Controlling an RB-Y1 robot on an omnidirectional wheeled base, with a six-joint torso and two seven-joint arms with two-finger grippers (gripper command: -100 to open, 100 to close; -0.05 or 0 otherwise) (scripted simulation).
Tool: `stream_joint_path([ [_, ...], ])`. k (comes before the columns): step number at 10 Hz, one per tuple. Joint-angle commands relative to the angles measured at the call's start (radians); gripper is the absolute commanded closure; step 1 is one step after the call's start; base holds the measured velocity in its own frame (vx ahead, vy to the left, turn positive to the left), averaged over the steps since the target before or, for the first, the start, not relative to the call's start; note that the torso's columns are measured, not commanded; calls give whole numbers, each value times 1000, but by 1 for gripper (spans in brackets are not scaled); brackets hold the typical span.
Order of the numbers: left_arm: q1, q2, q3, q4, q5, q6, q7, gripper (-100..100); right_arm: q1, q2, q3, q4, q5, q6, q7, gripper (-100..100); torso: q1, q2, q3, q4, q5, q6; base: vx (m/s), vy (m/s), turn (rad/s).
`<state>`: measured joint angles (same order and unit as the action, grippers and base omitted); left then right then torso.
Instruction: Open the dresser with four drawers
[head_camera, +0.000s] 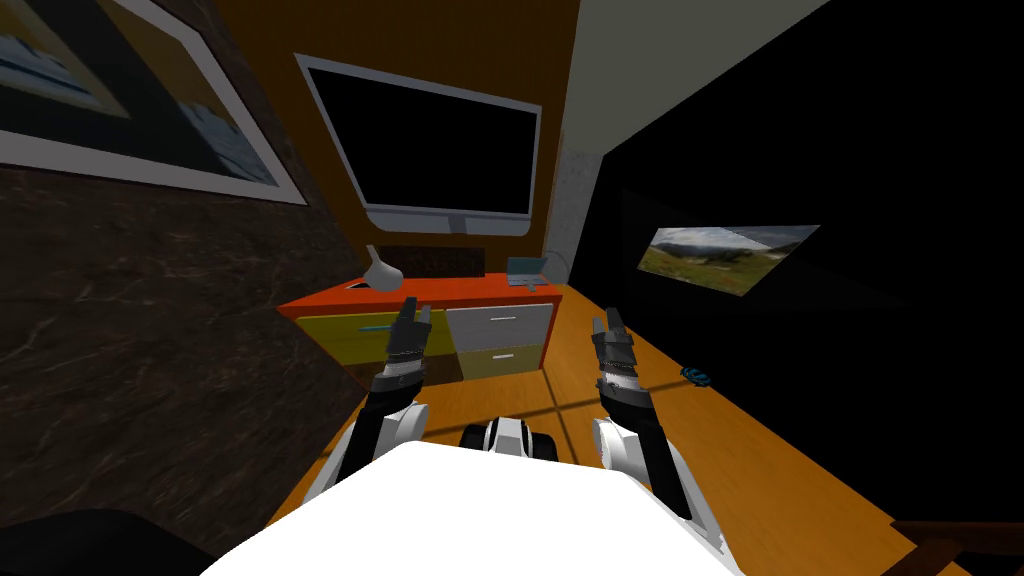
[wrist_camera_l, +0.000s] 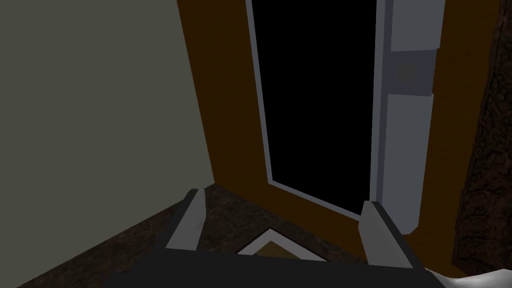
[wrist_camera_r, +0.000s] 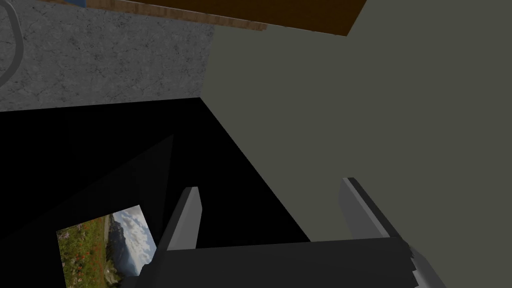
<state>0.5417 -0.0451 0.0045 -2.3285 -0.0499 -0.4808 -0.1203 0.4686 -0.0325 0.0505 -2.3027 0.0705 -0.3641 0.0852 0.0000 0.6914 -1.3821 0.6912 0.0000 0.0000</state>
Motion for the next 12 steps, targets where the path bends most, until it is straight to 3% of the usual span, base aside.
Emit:
stream_joint_path([
  [1, -6, 70, 2, 25, 0, -3, 0, -100, 0, 0, 0, 0, 0, 0, 0, 0, 0, 33, -69, 33, 0, 0, 20, -16, 3],
  [6, -30, 177, 9, 132, 0, -13, -2, -100, 0, 0, 0, 0, 0, 0, 0, 0, 0, 46, -94, 47, 0, 0, 46, -28, 6],
  [12, -69, 218, 20, 301, 0, -32, -4, -100, 0, 0, 0, 0, 0, 0, 0, 0, 0, 47, -93, 47, 0, 0, 68, -43, 8],
])
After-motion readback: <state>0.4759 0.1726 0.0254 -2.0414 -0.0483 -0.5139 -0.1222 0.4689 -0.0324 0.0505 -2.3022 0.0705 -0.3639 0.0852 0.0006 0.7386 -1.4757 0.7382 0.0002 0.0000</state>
